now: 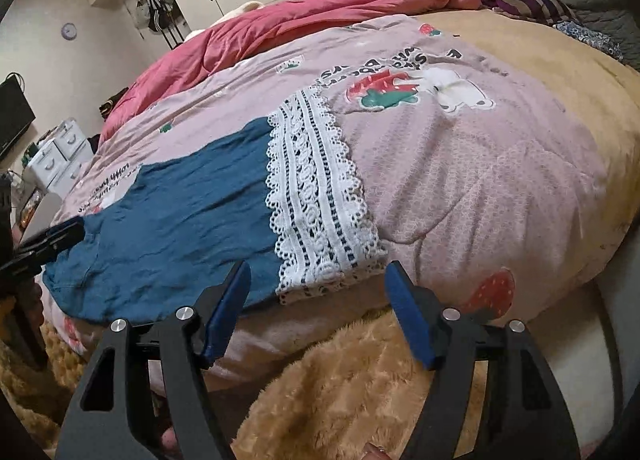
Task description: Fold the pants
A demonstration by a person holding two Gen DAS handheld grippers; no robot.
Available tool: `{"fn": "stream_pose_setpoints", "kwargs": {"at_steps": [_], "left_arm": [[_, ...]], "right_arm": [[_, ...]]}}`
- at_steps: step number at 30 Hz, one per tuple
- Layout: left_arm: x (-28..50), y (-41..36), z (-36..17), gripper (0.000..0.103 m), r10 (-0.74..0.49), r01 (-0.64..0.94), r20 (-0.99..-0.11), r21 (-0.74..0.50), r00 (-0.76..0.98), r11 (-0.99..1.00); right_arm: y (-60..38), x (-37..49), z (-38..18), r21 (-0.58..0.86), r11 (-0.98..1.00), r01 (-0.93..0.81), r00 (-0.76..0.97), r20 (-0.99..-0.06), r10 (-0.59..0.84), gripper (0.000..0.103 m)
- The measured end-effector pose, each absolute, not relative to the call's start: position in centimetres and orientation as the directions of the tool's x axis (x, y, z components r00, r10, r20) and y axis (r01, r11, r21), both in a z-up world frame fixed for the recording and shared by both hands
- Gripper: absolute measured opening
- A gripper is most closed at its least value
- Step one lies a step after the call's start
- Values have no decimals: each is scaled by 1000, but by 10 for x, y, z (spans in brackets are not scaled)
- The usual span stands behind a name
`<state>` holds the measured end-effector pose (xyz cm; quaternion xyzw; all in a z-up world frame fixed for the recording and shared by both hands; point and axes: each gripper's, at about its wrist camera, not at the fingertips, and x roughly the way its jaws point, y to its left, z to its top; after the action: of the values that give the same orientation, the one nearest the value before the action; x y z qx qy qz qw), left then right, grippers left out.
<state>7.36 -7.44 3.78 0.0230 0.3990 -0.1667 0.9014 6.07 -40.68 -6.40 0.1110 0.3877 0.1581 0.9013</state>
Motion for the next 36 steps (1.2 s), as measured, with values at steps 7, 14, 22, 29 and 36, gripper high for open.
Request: {"fn": "stream_pose_setpoints", "kwargs": {"at_steps": [7, 14, 22, 29, 36], "left_arm": [[116, -143, 55, 76, -303, 479, -745, 26, 595, 877], [175, -191, 32, 76, -315, 538, -801, 10, 509, 843], [257, -230, 12, 59, -366, 578, -843, -82, 395, 812], [284, -244, -17, 40, -458, 620, -859, -235, 228, 749], [286, -250, -22, 38, -497, 660, -846, -264, 192, 704]], "right_arm": [[-408, 73, -69, 359, 914, -187, 639, -663, 391, 69], [-402, 75, -75, 379, 905, -191, 624, -665, 410, 59], [-398, 83, -74, 383, 902, -199, 632, -653, 417, 58], [-390, 86, -68, 411, 874, -259, 627, -617, 476, 34], [-391, 97, -78, 419, 887, -192, 614, -654, 442, 54]]}}
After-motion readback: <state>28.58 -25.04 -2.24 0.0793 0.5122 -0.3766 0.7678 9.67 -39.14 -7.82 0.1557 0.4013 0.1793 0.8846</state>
